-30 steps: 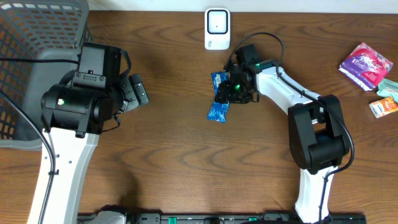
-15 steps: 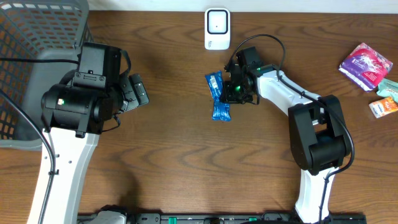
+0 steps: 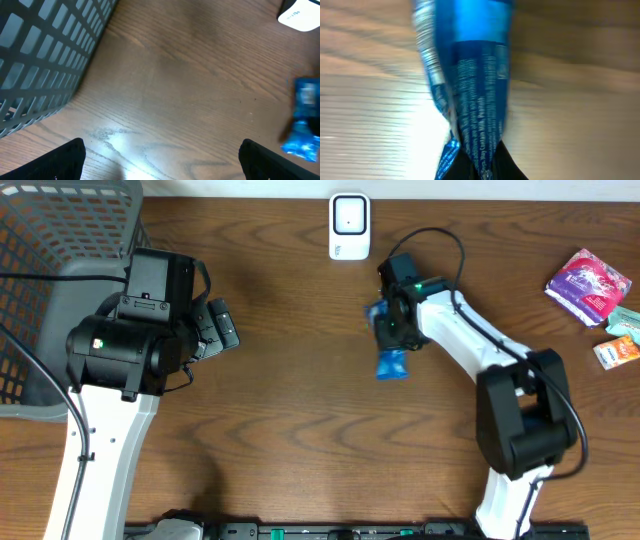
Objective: Scan the item barcode
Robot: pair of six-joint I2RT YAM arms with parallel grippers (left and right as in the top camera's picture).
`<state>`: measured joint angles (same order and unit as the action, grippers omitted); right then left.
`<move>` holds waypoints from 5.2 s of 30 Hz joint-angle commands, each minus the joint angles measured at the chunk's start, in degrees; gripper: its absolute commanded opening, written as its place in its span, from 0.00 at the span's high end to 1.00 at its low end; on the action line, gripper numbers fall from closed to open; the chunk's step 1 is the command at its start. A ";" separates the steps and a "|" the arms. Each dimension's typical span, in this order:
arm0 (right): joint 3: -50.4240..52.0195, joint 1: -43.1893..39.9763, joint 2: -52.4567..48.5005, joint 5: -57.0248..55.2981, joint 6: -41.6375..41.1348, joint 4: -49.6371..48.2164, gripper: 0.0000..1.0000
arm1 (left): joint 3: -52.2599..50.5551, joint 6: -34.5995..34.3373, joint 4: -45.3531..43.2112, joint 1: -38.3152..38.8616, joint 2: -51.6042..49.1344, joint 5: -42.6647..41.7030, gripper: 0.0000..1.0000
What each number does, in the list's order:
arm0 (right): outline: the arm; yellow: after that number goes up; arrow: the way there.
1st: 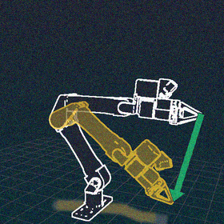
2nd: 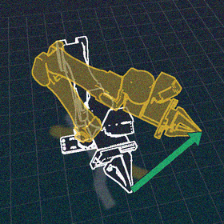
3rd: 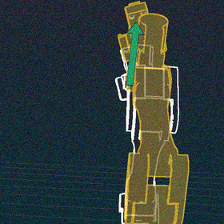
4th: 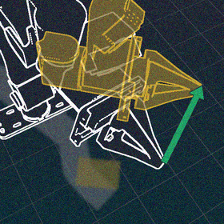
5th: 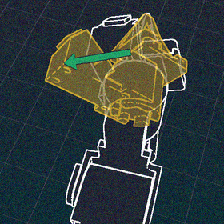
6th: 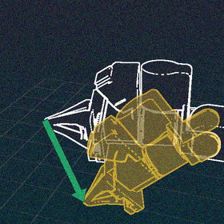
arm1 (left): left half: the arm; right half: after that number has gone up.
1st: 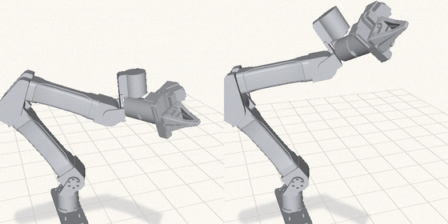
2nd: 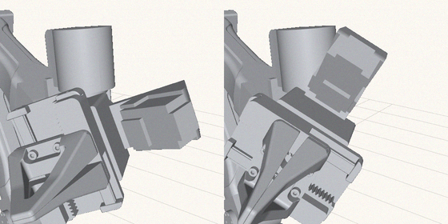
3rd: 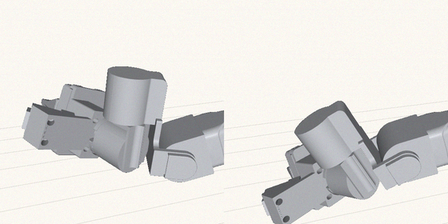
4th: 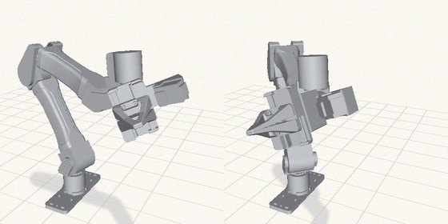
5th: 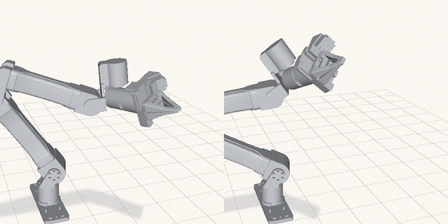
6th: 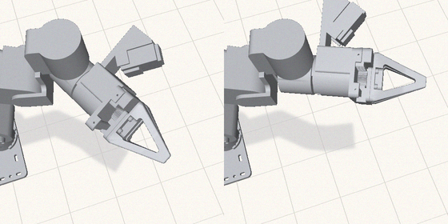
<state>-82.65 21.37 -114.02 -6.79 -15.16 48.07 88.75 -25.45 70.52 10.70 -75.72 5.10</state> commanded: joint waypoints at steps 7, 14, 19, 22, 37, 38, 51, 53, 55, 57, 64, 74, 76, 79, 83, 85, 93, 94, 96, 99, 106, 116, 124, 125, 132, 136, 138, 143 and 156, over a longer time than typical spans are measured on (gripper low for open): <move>-0.79 4.57 2.03 -38.10 -7.10 4.61 0.99 | 0.35 0.35 0.17 -0.17 0.44 0.96 0.02; -0.70 4.63 -4.11 -43.12 -3.96 2.54 0.99 | 0.35 0.35 0.17 -0.17 0.44 0.96 0.02; -0.70 7.06 -4.28 -40.68 -5.64 2.21 0.99 | 0.35 0.35 0.17 -0.17 0.44 0.96 0.02; -0.70 9.46 -4.39 -40.52 -5.64 1.05 0.99 | 0.35 0.35 0.17 -0.17 0.44 0.96 0.02; -2.89 19.06 -4.37 -26.53 -5.57 0.04 0.77 | 0.35 0.35 0.17 -0.17 0.44 0.96 0.02; -3.69 18.78 -4.37 -26.80 -5.25 0.66 0.70 | 0.35 0.35 0.17 -0.17 0.44 0.96 0.02; -3.78 12.63 -7.85 -28.44 8.74 -3.58 0.47 | 0.35 0.35 0.17 -0.17 0.44 0.96 0.02; -3.78 10.93 -8.66 -29.42 8.37 -4.22 0.45 | 0.35 0.35 0.17 -0.17 0.44 0.96 0.02; -3.78 9.33 -9.05 -28.41 8.39 -5.14 0.43 | 0.35 0.35 0.17 -0.17 0.44 0.96 0.02; -3.78 8.07 -9.33 -26.93 8.39 -5.90 0.43 | 0.35 0.35 0.17 -0.17 0.44 0.96 0.02; -3.74 6.69 -10.03 -23.91 9.03 -7.04 0.47 | 0.35 0.35 0.17 -0.17 0.44 0.96 0.02; -3.74 7.13 -15.10 -24.17 8.15 -7.13 0.54 | 0.35 0.35 0.17 -0.17 0.44 0.96 0.02; -3.74 7.10 -16.17 -24.68 7.48 -6.99 0.54 | 0.35 0.35 0.17 -0.17 0.44 0.96 0.02; -3.74 7.08 -17.38 -24.59 7.37 -6.75 0.69 | 0.35 0.35 0.17 -0.17 0.44 0.96 0.02; -4.11 7.06 -16.98 -23.98 1.97 -4.98 0.99 | 0.35 0.35 0.17 -0.17 0.44 0.96 0.02; -5.07 6.99 -16.57 -21.57 1.42 -4.09 0.99 | 0.35 0.35 0.17 -0.17 0.44 0.96 0.02; -14.97 4.13 -12.52 -4.44 0.04 3.34 0.99 | 0.35 0.35 0.17 -0.17 0.44 0.96 0.02; -16.63 3.26 -11.93 -0.24 0.76 4.22 0.99 | 0.35 0.35 0.17 -0.17 0.44 0.96 0.02; -18.73 1.46 -11.19 6.71 2.51 5.01 0.99 | 0.35 0.35 0.17 -0.17 0.44 0.96 0.02; -19.69 -2.40 -10.69 16.02 3.06 5.16 0.99 | 0.35 0.35 0.17 -0.17 0.44 0.96 0.02; -16.65 -15.61 -11.80 48.81 9.79 5.90 0.99 | 0.35 0.35 0.17 -0.17 0.44 0.96 0.02; -3.78 -33.00 -11.91 58.45 14.88 3.87 0.99 | 0.35 0.35 0.17 -0.17 0.44 0.96 0.02; -9.20 -41.42 -11.87 42.07 14.84 13.31 0.75 | 0.35 0.35 0.17 -0.17 0.44 0.96 0.02; -10.73 -41.88 -11.87 41.29 14.88 15.08 0.71 | 0.35 0.35 0.17 -0.17 0.44 0.96 0.02; -18.78 -40.98 -11.87 39.87 18.38 26.27 0.73 | 0.35 0.35 0.17 -0.17 0.44 0.96 0.02; -18.67 -37.59 -11.89 39.28 22.03 29.42 0.80 | 0.35 0.35 0.17 -0.17 0.44 0.96 0.02; -18.53 -35.19 -11.89 36.46 22.03 29.53 0.72 | 0.35 0.35 0.17 -0.17 0.44 0.96 0.02; -18.43 -29.88 -11.89 22.93 12.79 28.35 0.74 | 0.35 0.35 0.17 -0.17 0.44 0.96 0.02; -11.91 -21.81 -11.89 10.47 3.48 21.55 0.45 | 0.35 0.35 0.17 -0.17 0.44 0.96 0.02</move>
<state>-97.25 -1.34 -126.58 9.10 -7.03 70.74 88.75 -25.45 70.52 10.70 -75.72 5.10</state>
